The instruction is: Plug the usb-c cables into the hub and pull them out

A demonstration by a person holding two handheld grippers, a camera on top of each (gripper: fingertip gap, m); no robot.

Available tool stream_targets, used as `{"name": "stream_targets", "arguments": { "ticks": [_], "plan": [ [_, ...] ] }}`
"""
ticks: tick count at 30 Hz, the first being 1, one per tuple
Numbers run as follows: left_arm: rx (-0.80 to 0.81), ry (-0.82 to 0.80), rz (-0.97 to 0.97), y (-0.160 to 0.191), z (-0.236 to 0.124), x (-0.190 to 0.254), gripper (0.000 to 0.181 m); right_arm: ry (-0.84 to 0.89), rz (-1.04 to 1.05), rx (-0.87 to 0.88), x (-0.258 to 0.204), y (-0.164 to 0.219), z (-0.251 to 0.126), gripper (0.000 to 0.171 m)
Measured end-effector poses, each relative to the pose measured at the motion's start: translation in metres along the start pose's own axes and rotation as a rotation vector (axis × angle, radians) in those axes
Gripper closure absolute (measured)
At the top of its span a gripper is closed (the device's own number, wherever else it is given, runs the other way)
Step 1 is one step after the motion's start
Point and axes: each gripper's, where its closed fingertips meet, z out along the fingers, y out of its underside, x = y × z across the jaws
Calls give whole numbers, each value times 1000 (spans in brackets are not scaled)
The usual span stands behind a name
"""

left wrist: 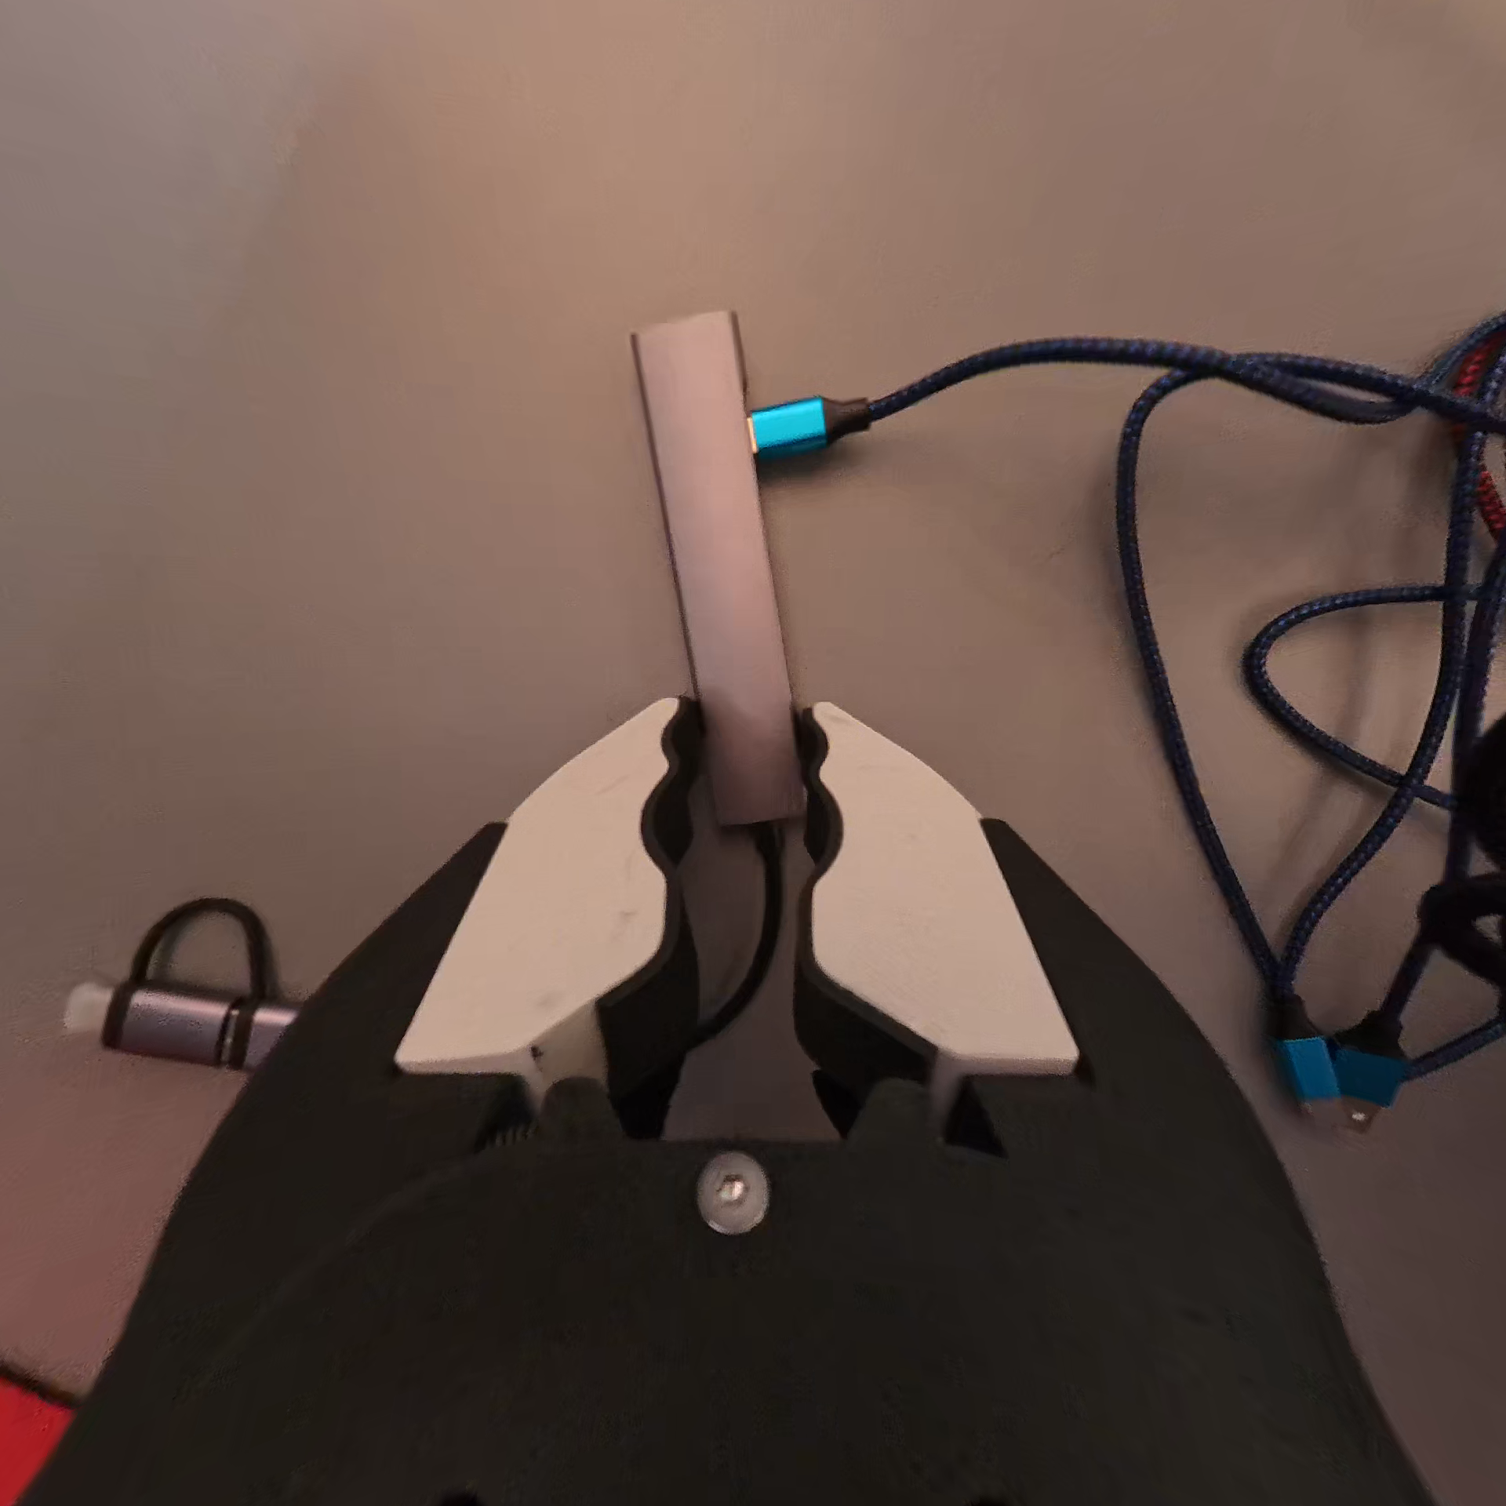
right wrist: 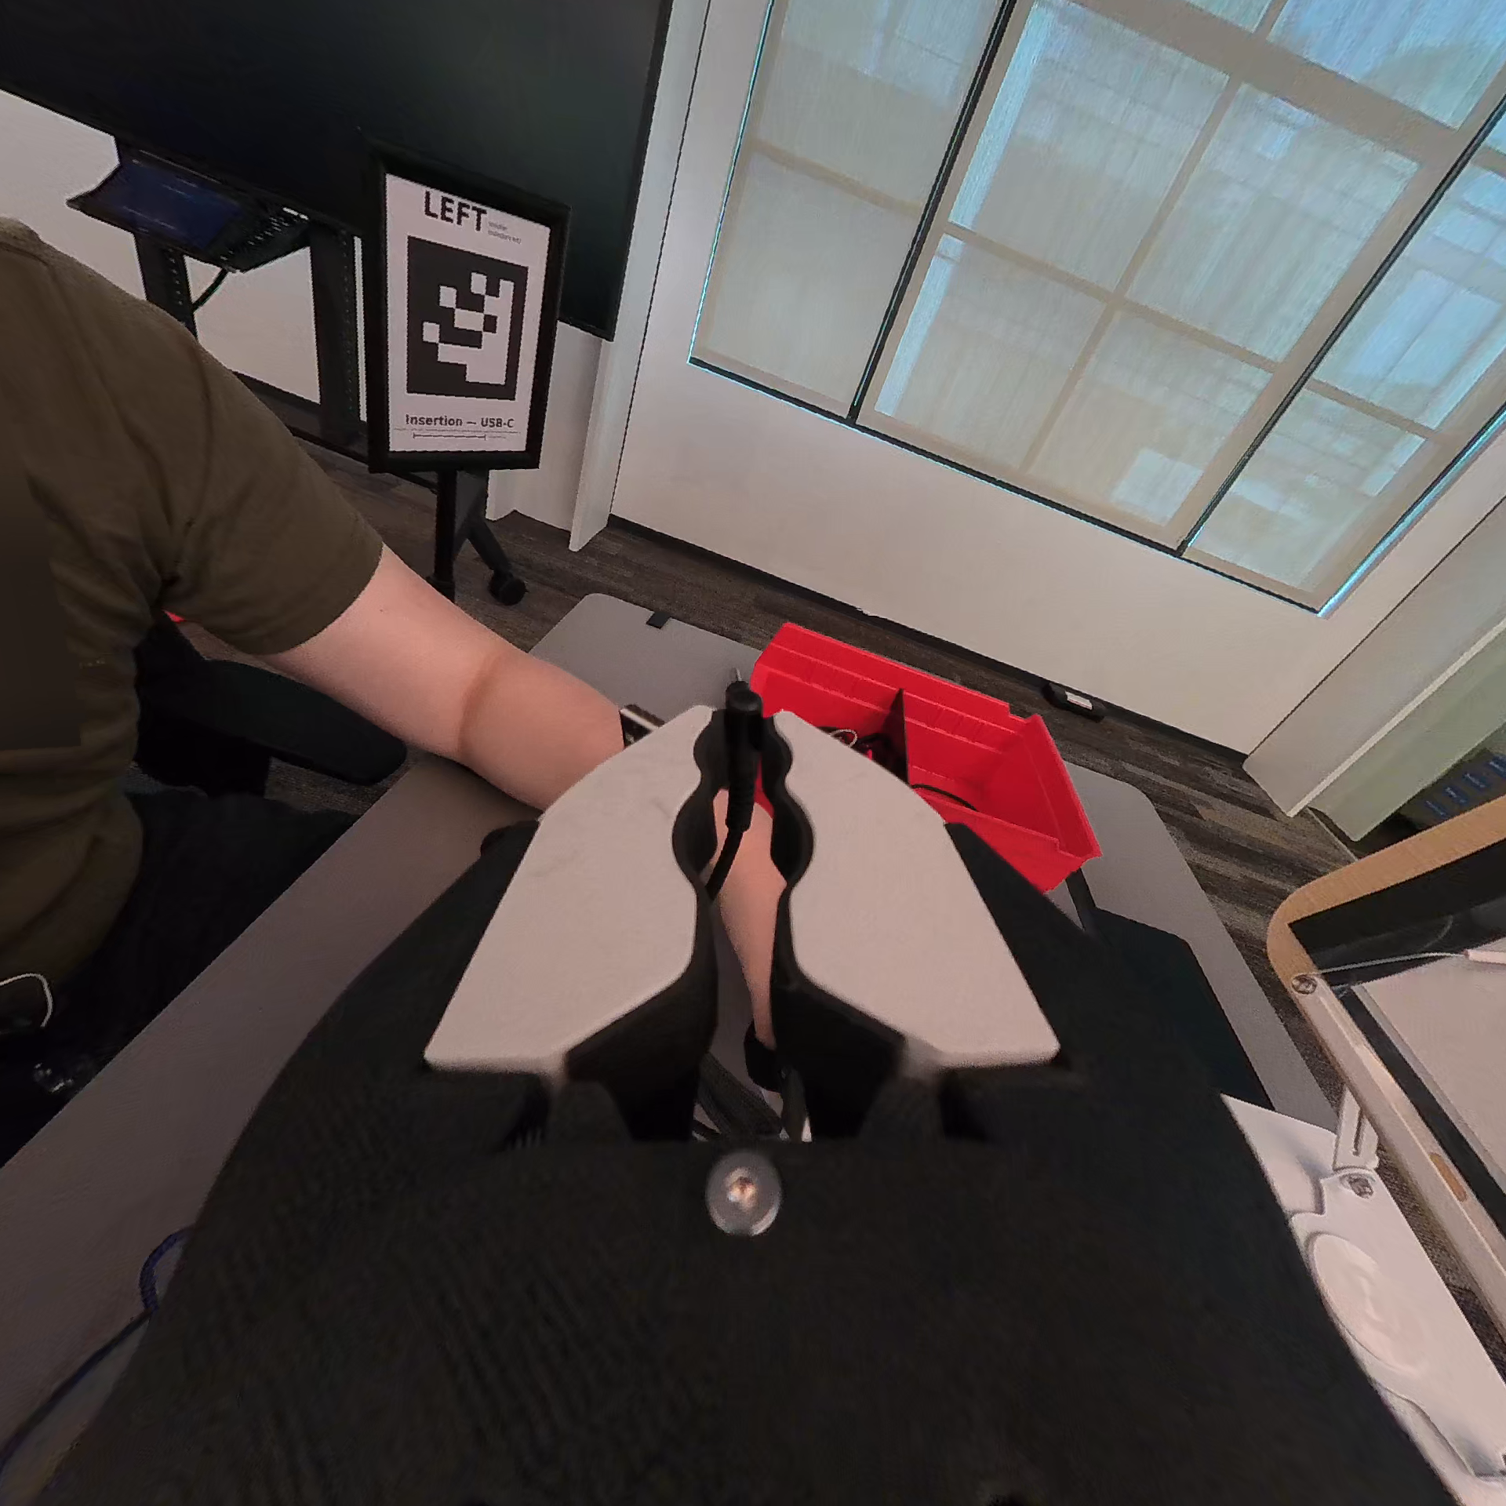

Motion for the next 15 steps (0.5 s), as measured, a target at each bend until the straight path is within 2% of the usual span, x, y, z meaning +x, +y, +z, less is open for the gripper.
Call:
{"name": "stream_targets", "arguments": {
  "ticks": [5, 8, 11, 15],
  "plan": [
    [57, 51, -72, -5, 0, -3, 159, 16, 21, -18, 5, 6, -2, 163],
    [124, 14, -77, -8, -10, -12, 160, 32, 36, -13, 10, 8, -7, 163],
    [245, -71, -63, -20, -39, -23, 159, 41, 61, 35, 13, 1, -17, 163],
    [453, -297, -23, -36, -98, -47, 160, 49, 110, 129, 15, -19, -25, 163]
  ]
}}
